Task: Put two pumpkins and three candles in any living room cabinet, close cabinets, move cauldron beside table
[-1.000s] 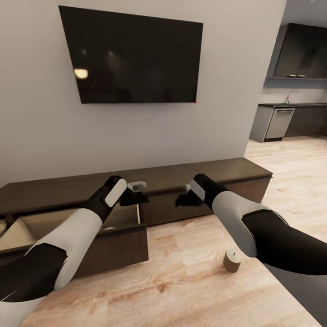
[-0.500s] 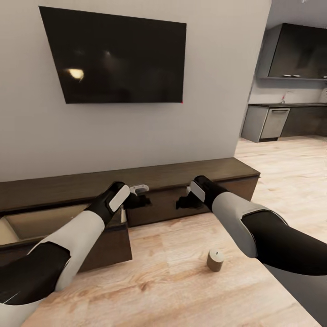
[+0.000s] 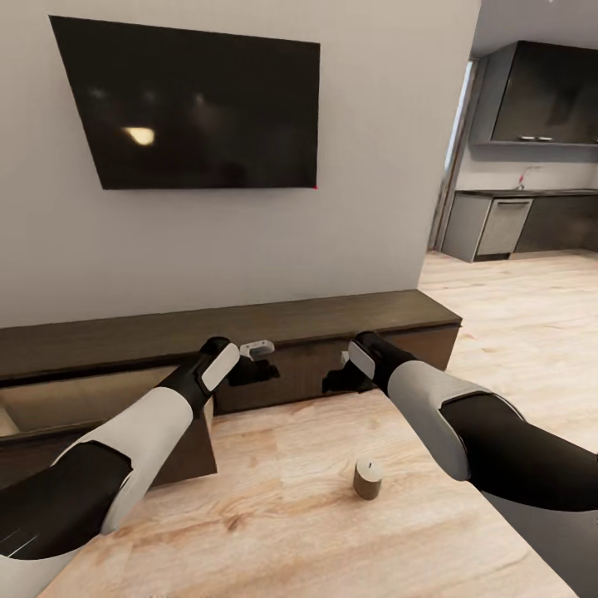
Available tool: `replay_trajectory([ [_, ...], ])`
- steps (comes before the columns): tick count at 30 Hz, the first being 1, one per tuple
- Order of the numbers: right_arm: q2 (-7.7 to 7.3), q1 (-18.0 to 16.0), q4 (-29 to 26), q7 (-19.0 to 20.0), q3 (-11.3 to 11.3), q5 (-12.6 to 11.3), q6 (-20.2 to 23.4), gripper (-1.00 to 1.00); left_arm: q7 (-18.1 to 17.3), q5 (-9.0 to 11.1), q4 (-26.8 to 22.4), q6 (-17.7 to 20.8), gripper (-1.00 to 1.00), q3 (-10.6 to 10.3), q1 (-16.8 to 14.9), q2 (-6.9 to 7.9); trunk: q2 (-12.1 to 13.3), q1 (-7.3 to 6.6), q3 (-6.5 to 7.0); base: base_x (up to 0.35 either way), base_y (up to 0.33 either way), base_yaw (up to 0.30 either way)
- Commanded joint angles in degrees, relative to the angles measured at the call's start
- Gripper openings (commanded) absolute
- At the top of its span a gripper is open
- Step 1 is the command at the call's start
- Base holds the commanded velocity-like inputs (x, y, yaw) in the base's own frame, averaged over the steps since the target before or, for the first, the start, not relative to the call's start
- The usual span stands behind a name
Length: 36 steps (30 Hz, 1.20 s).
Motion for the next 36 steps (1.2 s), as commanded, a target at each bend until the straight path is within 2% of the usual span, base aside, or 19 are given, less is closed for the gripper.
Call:
replay_trajectory([
  [1,0.00,0.1,-0.1,-0.5,0.2,-0.6,0.2,1.00,0.5,0.6,0.0,0.1,1.00,-0.3,-0.1,0.02,0.0,-0.01,-0.02,0.000,-0.323,0.220],
  [13,0.00,1.0,-0.1,-0.5,0.3,-0.4,0.2,1.00,0.5,0.5,0.0,0.1,1.00,-0.5,-0.1,0.02,0.0,-0.01,0.44,-0.039,-0.319,0.249],
  [16,0.00,1.8,-0.1,-0.5,0.3,-0.4,0.2,1.00,0.5,0.5,0.0,-0.4,1.00,-2.3,-0.1,0.02,0.0,-0.01,0.54,-0.113,-0.301,0.260],
  [19,0.00,2.1,-0.1,-0.6,0.3,-0.4,0.2,1.00,0.4,0.5,0.0,-2.1,1.00,-3.0,-0.1,0.02,0.0,-0.01,0.62,-0.127,-0.296,0.243],
  [23,0.00,2.4,0.0,-0.6,0.3,-0.4,0.2,1.00,0.3,0.6,0.0,-3.9,1.00,-3.5,0.0,0.02,0.0,-0.01,0.65,-0.141,-0.290,0.088],
  [31,0.00,4.0,0.2,-0.5,0.3,-0.3,0.1,1.00,0.4,0.5,0.1,-4.5,1.00,-3.6,0.0,0.02,0.0,-0.01,0.66,-0.153,-0.285,0.012],
  [36,0.00,5.0,0.2,-0.5,0.4,-0.2,-1.1,1.00,0.4,0.5,2.6,-4.8,1.00,-3.8,0.0,-0.02,0.0,-0.01,0.57,-0.155,-0.284,0.155],
])
